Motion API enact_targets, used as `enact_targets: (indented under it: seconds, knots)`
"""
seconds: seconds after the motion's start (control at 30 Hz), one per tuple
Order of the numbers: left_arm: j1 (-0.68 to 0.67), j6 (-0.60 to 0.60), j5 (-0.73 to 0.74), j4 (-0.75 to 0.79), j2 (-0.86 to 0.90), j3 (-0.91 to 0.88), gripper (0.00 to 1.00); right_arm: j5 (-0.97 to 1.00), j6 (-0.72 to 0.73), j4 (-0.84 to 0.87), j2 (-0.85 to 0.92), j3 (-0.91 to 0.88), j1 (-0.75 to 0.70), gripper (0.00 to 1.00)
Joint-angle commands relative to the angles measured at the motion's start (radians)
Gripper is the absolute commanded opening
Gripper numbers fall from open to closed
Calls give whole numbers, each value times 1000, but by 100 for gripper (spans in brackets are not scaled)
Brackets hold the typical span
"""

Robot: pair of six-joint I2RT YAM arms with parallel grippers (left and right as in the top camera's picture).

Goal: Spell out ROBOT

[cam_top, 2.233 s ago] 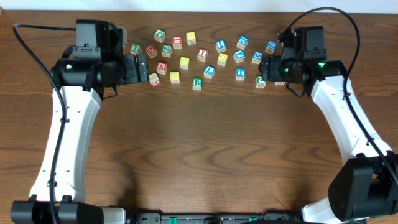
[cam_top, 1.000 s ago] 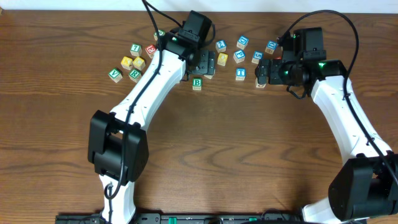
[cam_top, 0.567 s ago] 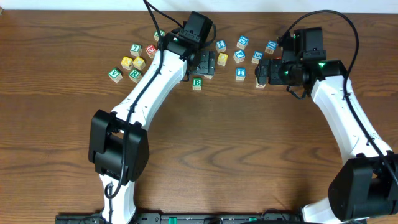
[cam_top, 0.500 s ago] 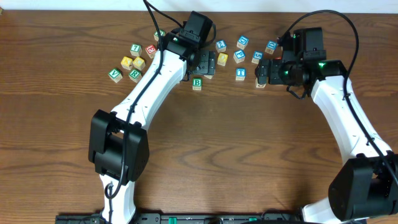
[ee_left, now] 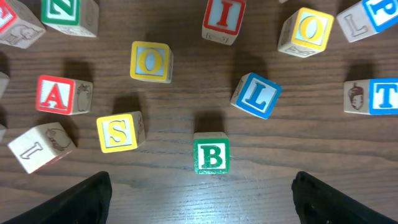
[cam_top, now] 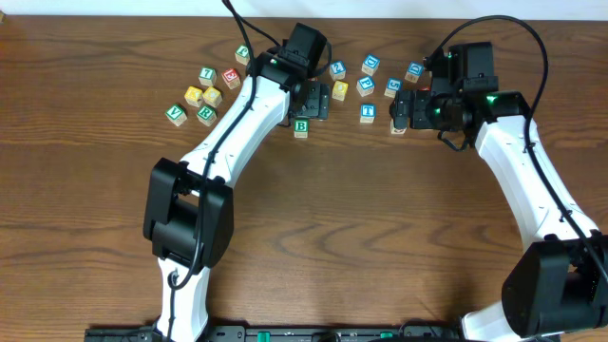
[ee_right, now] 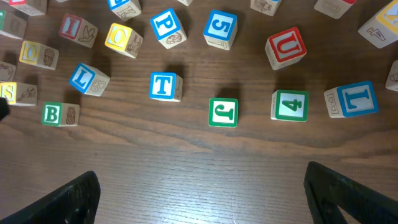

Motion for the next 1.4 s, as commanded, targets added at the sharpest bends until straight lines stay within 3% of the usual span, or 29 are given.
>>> enact_targets:
  seconds: [0.0, 0.23, 1.37]
  knots:
    - [0, -13, 2, 5, 24, 1, 88, 2, 7, -1, 9, 19, 9, 99]
    - [0, -13, 2, 4, 38, 1, 83, 2, 7, -1, 9, 19, 9, 99]
    - [-9, -64, 9, 13, 56, -2, 83, 2, 7, -1, 9, 19, 9, 99]
